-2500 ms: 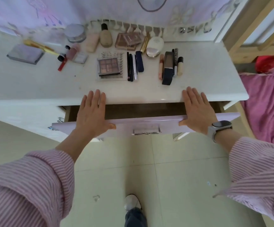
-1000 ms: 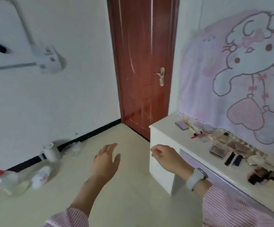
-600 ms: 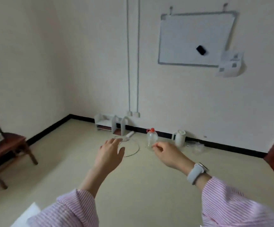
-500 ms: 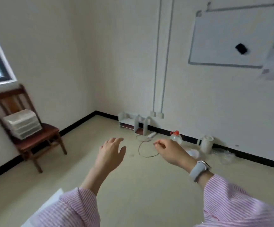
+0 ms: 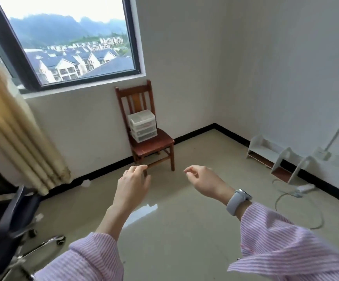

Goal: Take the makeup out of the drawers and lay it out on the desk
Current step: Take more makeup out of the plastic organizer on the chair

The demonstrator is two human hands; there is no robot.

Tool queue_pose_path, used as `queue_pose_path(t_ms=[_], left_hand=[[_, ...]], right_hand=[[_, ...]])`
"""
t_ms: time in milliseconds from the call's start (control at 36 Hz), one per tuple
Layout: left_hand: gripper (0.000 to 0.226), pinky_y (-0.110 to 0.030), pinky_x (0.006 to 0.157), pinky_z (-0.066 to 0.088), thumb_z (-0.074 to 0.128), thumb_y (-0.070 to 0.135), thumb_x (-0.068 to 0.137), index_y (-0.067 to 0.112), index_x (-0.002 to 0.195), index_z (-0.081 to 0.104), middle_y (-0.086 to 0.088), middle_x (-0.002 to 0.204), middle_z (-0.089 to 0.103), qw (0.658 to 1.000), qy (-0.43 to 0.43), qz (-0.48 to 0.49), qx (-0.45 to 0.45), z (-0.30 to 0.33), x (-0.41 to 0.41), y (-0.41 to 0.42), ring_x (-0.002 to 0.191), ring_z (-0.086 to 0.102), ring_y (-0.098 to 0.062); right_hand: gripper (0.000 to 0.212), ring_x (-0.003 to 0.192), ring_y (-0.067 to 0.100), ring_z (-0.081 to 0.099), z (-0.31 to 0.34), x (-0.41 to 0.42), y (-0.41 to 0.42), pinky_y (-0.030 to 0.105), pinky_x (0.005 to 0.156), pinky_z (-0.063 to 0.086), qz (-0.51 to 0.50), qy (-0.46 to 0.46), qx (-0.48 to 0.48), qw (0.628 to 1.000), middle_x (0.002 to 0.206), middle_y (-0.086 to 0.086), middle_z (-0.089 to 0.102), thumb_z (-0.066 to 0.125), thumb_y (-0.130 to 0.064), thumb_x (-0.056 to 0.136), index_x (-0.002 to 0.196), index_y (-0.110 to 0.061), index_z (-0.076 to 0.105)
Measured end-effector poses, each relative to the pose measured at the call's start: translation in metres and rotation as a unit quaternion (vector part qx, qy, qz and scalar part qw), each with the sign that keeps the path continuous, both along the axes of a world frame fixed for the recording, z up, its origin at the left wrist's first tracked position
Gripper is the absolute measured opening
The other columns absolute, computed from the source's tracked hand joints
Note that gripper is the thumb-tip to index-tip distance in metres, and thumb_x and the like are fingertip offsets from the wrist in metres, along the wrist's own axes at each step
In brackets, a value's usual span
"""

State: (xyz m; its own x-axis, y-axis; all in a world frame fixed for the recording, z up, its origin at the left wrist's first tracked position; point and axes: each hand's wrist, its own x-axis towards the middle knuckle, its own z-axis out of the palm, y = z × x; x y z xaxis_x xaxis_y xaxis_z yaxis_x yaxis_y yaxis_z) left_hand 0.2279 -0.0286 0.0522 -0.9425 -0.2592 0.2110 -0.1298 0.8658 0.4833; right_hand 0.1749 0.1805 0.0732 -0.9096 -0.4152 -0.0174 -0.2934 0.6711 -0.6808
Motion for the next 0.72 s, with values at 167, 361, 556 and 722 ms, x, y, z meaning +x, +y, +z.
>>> queue_pose_path(t_ms=[167,361,556,722], left_hand=[[0.039,-0.038,0.100,0.036,0.049,0.028,0.093,0.016,0.131,0.050,-0.002,0.133,0.050,0.999,-0.018,0.042,0.027,-0.036,-0.117,-0.036,0.123,0.043,-0.020],[0.038,-0.037,0.103,0.034,0.048,0.026,0.093,0.017,0.130,0.051,0.000,0.131,0.051,0.995,-0.031,0.073,0.053,-0.028,-0.275,-0.080,0.124,0.042,-0.019],[0.038,-0.036,0.104,0.034,0.049,0.026,0.094,0.015,0.130,0.051,0.000,0.132,0.051,0.992,-0.037,0.100,0.066,-0.034,-0.398,-0.141,0.124,0.043,-0.018],[0.038,-0.036,0.104,0.035,0.048,0.026,0.094,0.016,0.130,0.050,0.001,0.131,0.051,0.988,-0.065,0.119,0.073,-0.074,-0.502,-0.210,0.124,0.042,-0.018]], right_hand=[[0.029,0.102,0.019,0.058,-0.030,-0.132,-0.058,0.019,0.077,0.038,0.051,0.002,0.033,0.998,0.110,0.006,0.065,0.042,-0.020,0.096,0.118,-0.013,0.060],[0.029,0.105,0.021,0.058,-0.035,-0.307,-0.108,0.025,0.085,0.041,0.074,-0.011,0.065,0.995,0.111,0.005,0.065,0.041,-0.020,0.096,0.117,-0.015,0.060],[0.030,0.098,0.018,0.054,-0.041,-0.446,-0.169,0.027,0.086,0.041,0.082,-0.022,0.055,0.995,0.108,0.004,0.061,0.038,-0.019,0.096,0.117,-0.014,0.059],[0.029,0.109,0.019,0.054,-0.072,-0.560,-0.228,0.029,0.094,0.042,0.096,-0.038,0.060,0.993,0.117,0.004,0.061,0.039,-0.018,0.096,0.117,-0.014,0.059]])
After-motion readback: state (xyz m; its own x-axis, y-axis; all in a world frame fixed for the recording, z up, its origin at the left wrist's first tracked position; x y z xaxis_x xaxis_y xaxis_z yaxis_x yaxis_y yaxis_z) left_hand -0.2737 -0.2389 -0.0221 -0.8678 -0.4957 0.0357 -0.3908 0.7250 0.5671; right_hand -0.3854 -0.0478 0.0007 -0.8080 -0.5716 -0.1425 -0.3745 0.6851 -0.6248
